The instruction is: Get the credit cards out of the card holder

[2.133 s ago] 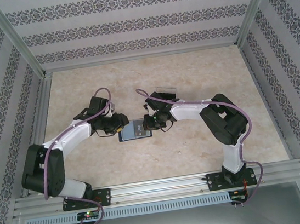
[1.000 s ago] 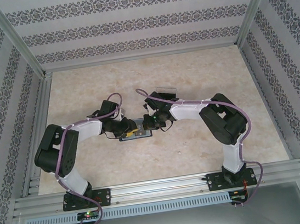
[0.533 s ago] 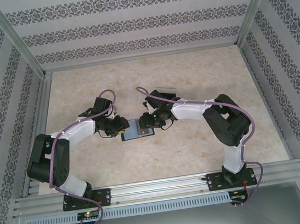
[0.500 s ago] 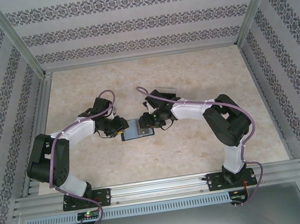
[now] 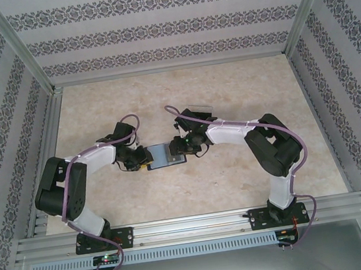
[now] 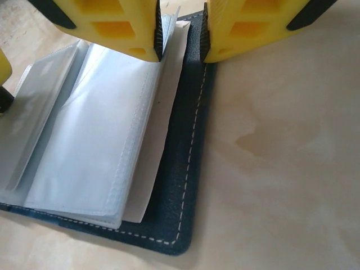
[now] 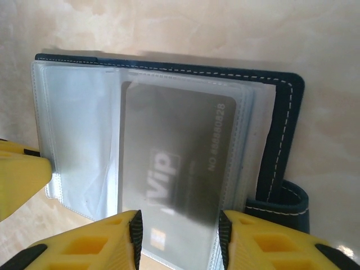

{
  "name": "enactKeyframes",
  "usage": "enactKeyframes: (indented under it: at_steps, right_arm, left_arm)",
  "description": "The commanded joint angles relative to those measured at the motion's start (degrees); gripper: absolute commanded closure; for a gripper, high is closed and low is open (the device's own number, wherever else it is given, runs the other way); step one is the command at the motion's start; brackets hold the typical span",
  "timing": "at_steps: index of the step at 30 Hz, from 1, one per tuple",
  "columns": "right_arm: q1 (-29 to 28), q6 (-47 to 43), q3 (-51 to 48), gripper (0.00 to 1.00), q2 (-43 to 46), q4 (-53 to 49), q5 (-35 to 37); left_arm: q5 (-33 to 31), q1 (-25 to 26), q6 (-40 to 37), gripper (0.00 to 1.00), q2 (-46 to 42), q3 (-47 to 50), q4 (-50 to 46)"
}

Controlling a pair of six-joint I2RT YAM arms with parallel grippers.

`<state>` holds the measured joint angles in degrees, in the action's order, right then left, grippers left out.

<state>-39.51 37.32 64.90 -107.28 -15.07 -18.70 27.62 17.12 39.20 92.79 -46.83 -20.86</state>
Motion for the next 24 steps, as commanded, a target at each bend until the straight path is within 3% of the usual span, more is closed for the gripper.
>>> enactKeyframes:
  at_steps: [1,11,24]
  right_arm:
    - [0.14,-0.74,1.04,0.57,0.23,-1.84,1.09]
    - [-0.32,-1.05,1.44,0.58,-1.02,-2.82,1.98]
    - [-1.93,2.39,5.29,0.58,-3.01,2.5,-6.33]
  left_arm:
    - [-0.23,-0.5,-0.73,0.72,0.96,0.76,-0.81]
    - [0.42,-0.47,-0.71,0.73,1.49,0.95,-0.26]
    - [2.22,-0.47,-0.11,0.73,1.78,1.21,1.15]
